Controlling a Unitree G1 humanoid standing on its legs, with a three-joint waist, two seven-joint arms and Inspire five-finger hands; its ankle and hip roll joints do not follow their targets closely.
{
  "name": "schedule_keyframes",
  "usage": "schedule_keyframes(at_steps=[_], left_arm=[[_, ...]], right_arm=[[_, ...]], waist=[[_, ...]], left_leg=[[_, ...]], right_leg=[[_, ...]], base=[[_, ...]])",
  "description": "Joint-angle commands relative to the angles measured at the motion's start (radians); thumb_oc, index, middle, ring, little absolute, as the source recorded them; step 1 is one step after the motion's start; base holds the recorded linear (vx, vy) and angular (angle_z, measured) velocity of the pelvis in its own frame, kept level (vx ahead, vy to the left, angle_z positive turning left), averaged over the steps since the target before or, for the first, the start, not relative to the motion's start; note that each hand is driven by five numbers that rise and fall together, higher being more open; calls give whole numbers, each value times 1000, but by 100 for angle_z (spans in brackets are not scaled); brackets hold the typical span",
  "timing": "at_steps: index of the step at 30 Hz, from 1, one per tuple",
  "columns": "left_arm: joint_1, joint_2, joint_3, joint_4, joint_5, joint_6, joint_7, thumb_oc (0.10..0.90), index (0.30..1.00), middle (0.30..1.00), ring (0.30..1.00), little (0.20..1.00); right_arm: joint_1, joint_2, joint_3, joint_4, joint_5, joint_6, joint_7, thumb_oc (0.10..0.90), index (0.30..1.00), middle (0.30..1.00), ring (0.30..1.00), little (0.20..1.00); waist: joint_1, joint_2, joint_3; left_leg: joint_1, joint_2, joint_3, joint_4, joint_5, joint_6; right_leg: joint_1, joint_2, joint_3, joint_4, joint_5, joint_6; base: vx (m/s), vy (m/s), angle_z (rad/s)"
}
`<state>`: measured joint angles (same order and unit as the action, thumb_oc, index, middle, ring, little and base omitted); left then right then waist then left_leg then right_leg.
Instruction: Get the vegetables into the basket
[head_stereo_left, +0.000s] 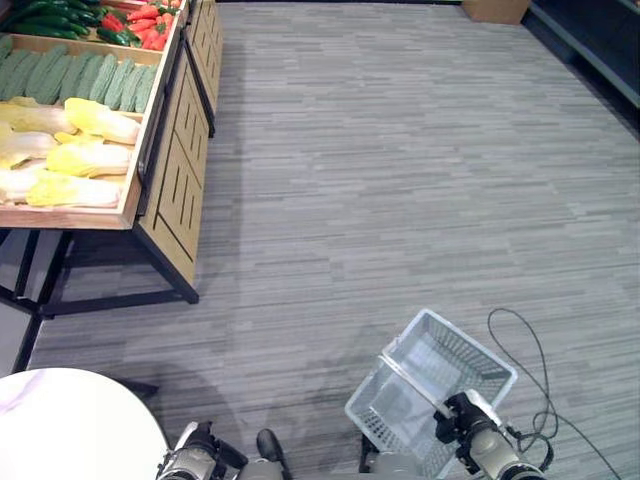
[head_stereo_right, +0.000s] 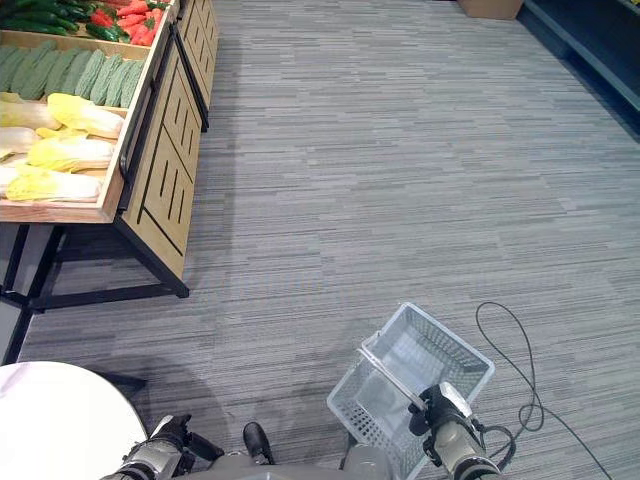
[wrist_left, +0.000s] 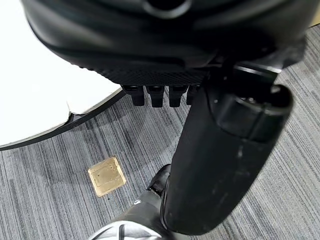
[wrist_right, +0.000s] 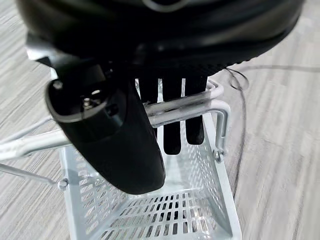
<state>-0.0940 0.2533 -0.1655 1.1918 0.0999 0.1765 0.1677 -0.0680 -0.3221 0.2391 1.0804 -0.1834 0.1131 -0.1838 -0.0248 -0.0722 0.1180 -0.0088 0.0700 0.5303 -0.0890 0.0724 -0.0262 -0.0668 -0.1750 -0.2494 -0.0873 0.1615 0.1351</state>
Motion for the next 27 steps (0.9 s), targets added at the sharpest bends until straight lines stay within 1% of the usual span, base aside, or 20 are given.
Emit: schedule_keyframes(at_steps=[1,5,17,18,20,23,27], left_arm=[[-51,1,-43,63,54,-7,16,900,1000,1000,1000,1000],[-53,-2,-58,76,76,-10,-1,900,1000,1000,1000,1000],[-56,-13,-74,81,83,-15,-24,900,1000,1000,1000,1000],[-56,-14,-75,81,83,-15,-24,900,1000,1000,1000,1000],[-60,-16,-80,80,87,-16,-29,900,1000,1000,1000,1000],[-63,-21,-83,83,85,-17,-29,900,1000,1000,1000,1000],[-60,-23,-80,76,77,-18,-28,900,1000,1000,1000,1000]], right_arm=[[-40,-1,-33,57,108,-25,5,400,300,300,300,300],[-42,6,-55,115,163,-29,29,400,300,300,300,300],[-35,3,-70,193,173,-14,61,400,300,300,300,300],[-34,3,-70,193,173,-15,61,400,300,300,300,300],[-32,2,-79,199,181,-13,61,400,300,300,300,300],[-32,-1,-84,212,188,-14,64,400,300,300,300,300],[-34,-4,-86,210,186,-13,66,400,300,300,300,300]], waist=[[-10,28,37],[-12,34,30],[-23,53,24],[-25,52,25],[-25,54,24],[-29,53,27],[-24,49,28]], left_leg=[[18,-15,-8,25,-38,-28],[28,-16,-7,24,-39,-28],[43,-3,-18,17,-25,-39],[46,-4,-20,19,-29,-39],[35,-1,-21,15,-16,-43],[37,-6,-27,15,-23,-42],[32,-10,-24,14,-28,-36]], right_leg=[[125,-31,32,54,-76,92],[129,-31,34,52,-80,91],[139,-17,26,44,-112,74],[143,-18,24,44,-115,76],[136,-15,18,41,-109,73],[145,-18,5,36,-108,76],[138,-20,14,44,-99,79]], base=[[32,36,-7],[32,26,-5],[3,0,-1],[0,0,0],[-13,-10,2],[4,0,8],[11,34,2]])
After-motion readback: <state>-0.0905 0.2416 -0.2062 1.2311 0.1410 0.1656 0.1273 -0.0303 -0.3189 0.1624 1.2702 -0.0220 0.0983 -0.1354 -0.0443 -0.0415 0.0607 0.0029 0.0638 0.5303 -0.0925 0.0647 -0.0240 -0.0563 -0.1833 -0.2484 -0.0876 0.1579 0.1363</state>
